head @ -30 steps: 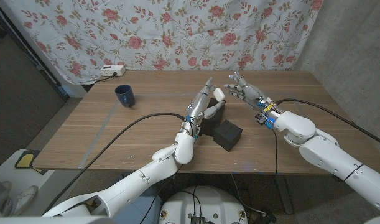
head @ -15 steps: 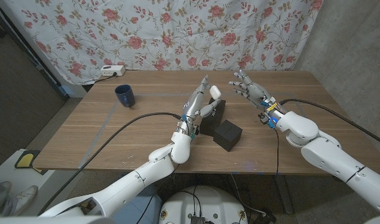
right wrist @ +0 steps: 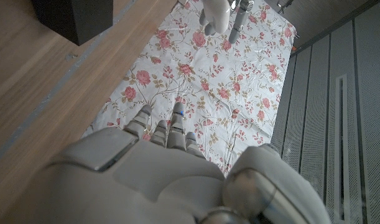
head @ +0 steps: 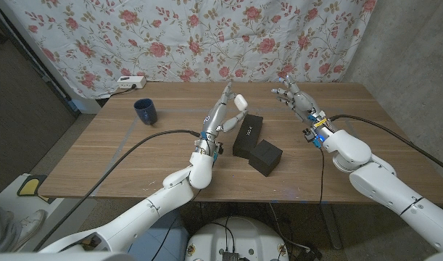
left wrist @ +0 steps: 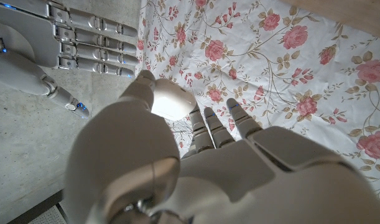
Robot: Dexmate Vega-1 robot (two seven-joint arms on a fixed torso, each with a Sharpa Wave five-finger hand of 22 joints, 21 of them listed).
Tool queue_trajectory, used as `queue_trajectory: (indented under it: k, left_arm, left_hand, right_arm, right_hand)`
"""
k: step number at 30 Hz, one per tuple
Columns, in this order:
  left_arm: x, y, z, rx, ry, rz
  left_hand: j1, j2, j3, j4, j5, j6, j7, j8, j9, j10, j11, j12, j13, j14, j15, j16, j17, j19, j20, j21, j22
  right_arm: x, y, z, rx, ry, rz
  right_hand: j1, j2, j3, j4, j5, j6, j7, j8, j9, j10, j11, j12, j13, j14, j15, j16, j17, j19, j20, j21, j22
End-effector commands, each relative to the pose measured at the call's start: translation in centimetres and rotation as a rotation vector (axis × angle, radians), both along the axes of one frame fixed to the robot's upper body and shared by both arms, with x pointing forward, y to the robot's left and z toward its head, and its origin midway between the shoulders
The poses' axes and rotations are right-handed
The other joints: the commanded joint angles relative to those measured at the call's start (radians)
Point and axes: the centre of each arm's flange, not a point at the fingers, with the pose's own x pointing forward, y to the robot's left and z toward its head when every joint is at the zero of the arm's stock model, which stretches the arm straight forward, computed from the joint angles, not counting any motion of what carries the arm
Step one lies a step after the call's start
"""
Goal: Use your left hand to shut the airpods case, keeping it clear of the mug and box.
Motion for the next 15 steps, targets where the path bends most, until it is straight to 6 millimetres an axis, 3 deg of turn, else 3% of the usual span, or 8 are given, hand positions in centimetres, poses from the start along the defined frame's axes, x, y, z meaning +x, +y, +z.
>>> queue_trajectory:
  k: [1,3,5,7,15]
  left_arm:
    - [-0.85,2.09,0.23,-0.012,-0.018,-0.009]
    - [-1.1,2.31,-0.01,-0.002,-0.031,-0.002]
    - [-0.98,2.51,-0.03,0.013,-0.021,0.011]
    - [-0.93,2.83,-0.26,-0.016,-0.018,0.019]
    - [-0.42,2.8,-0.23,-0.002,-0.021,0.015]
  left_hand:
    - [0.004,0.01,-0.004,-0.004,0.006,-0.002,-0.002,-0.001,0.004,0.163,-0.154,0.006,0.005,0.008,0.001,0.0,0.003,0.001,0.004,0.002,0.003]
    - [0.003,0.009,-0.005,-0.003,0.006,-0.001,-0.003,-0.001,0.004,0.162,-0.154,0.006,0.005,0.008,0.001,0.0,0.003,0.001,0.004,0.002,0.003]
    - [0.003,0.009,-0.005,-0.003,0.006,-0.001,-0.003,-0.001,0.004,0.162,-0.155,0.005,0.005,0.008,0.002,0.0,0.003,0.001,0.004,0.002,0.003]
    - [0.003,0.009,-0.006,-0.003,0.006,-0.001,-0.001,-0.001,0.004,0.161,-0.155,0.005,0.005,0.007,0.003,0.0,0.003,0.0,0.003,0.002,0.003]
    - [-0.001,0.011,-0.008,0.0,0.006,-0.002,0.001,-0.002,0.004,0.157,-0.152,0.003,0.005,0.006,0.005,0.0,0.004,0.0,0.006,0.002,0.003]
  right_arm:
    - [-0.85,-0.04,-0.11,0.056,-0.018,-0.037]
    - [-0.71,0.03,-0.12,0.048,-0.015,-0.039]
    - [-0.58,0.12,-0.16,0.043,-0.022,-0.043]
    - [-0.28,0.2,-0.27,0.05,-0.02,-0.037]
    - [-0.1,0.61,-0.05,0.047,-0.027,-0.044]
  right_hand:
    - [0.001,-0.007,-0.001,-0.001,-0.004,0.002,-0.003,0.004,0.003,0.009,-0.004,0.003,0.002,0.008,0.0,0.008,0.003,0.006,0.0,0.004,0.002]
    - [-0.001,-0.006,-0.001,0.0,-0.004,0.003,-0.003,0.003,0.003,0.01,-0.004,0.002,0.001,0.015,-0.005,0.01,0.003,0.017,-0.002,0.007,0.003]
    - [-0.004,-0.006,-0.001,0.002,-0.003,0.003,-0.003,-0.001,0.002,0.014,-0.004,-0.001,-0.007,0.057,-0.028,0.021,0.002,0.067,-0.016,0.019,0.003]
    - [-0.002,-0.007,0.0,0.001,-0.003,0.004,-0.003,-0.002,0.002,0.008,-0.008,-0.005,-0.009,0.062,-0.03,0.02,0.001,0.083,-0.021,0.022,0.003]
    - [0.0,-0.007,0.001,0.0,-0.003,0.005,-0.004,-0.004,0.002,-0.007,-0.006,-0.015,-0.016,0.033,-0.025,0.003,-0.001,0.051,-0.005,0.003,0.003]
